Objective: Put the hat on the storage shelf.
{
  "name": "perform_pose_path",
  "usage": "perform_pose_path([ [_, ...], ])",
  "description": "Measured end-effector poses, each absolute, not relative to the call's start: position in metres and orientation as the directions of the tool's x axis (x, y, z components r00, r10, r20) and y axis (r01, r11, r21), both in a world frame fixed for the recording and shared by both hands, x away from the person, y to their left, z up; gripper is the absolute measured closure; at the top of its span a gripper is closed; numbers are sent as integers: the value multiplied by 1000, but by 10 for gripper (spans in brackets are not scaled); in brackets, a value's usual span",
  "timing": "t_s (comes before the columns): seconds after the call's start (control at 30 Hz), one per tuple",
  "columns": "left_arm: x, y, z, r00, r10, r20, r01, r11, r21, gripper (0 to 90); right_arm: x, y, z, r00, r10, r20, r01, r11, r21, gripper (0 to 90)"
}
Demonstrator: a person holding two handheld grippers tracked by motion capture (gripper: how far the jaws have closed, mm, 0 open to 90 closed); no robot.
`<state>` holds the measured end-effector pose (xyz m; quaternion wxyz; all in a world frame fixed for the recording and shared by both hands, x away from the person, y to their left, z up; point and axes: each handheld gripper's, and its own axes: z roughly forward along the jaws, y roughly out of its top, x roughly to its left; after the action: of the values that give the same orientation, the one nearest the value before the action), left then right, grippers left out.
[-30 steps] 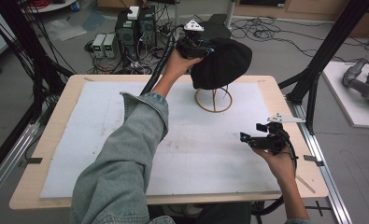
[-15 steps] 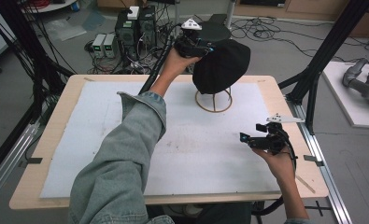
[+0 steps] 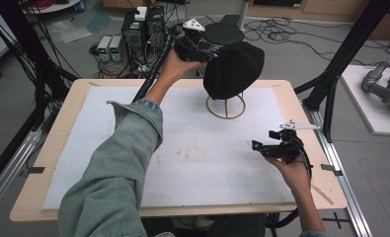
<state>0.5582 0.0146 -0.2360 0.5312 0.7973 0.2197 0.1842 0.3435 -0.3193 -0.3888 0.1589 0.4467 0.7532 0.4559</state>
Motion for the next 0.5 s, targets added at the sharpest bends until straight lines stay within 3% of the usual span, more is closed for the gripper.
perform_pose_path([
  [0.27,548,40,-229,819,570,59,191,-368,910,393,344,-317,-389,-554,816,162,525,191,830,102],
  [0.37,539,51,-229,796,599,91,152,-343,927,392,344,-316,-388,-555,816,161,524,192,830,102],
  [0.5,534,67,-225,792,607,68,199,-361,911,390,345,-313,-387,-561,812,161,521,196,830,102],
])
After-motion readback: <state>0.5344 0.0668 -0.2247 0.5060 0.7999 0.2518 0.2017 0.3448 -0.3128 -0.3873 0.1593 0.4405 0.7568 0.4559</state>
